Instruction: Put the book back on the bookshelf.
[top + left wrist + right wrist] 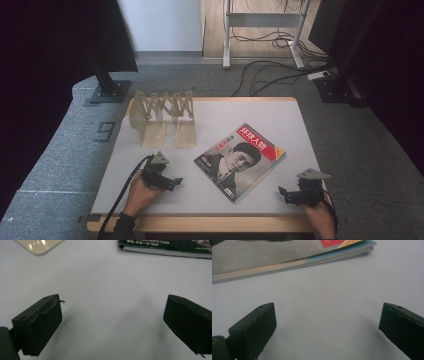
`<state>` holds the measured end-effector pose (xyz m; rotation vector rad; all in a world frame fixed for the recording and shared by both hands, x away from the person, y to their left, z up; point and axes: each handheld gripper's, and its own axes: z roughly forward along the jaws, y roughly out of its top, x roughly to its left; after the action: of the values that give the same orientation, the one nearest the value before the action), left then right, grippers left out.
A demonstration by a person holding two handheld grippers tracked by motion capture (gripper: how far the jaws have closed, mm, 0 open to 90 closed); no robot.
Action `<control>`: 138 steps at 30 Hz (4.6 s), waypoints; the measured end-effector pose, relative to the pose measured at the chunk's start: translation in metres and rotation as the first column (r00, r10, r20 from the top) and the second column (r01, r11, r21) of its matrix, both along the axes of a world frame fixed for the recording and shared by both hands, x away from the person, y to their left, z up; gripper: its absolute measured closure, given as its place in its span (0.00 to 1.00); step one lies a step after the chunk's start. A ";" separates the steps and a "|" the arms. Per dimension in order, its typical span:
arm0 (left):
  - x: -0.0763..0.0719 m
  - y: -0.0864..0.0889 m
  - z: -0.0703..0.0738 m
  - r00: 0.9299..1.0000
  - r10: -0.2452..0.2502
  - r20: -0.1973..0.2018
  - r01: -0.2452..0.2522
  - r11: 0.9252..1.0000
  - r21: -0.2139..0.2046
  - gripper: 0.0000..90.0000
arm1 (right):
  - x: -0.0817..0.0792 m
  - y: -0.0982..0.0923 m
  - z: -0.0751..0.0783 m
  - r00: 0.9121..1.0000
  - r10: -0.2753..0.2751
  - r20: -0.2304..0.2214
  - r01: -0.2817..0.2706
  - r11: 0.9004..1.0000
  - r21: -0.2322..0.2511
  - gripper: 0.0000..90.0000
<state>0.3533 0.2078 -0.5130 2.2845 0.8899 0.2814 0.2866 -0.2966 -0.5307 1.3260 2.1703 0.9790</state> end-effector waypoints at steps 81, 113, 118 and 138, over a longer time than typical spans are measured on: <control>-0.025 -0.115 -0.006 0.947 -0.305 -0.099 0.305 0.952 -0.009 0.00 | 0.121 0.059 -0.004 0.995 0.092 -0.034 -0.091 0.996 0.023 0.00; -0.006 -0.087 -0.011 0.980 -0.199 -0.019 0.200 0.979 0.037 0.00 | 0.149 0.036 0.017 0.995 0.092 -0.029 -0.092 0.996 -0.008 0.07; -0.008 -0.087 -0.013 0.981 -0.195 -0.002 0.195 0.980 0.043 0.00 | 0.164 0.035 0.018 0.995 0.093 -0.048 -0.093 0.996 -0.006 0.10; -0.011 -0.086 -0.016 0.982 -0.186 0.023 0.185 0.982 0.027 0.00 | 0.188 0.028 0.009 0.988 0.088 -0.126 -0.089 0.996 -0.004 0.23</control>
<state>0.3426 0.1218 -0.5287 2.3622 0.6578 0.2390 0.4751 -0.2684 -0.5219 1.3297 2.3431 0.9396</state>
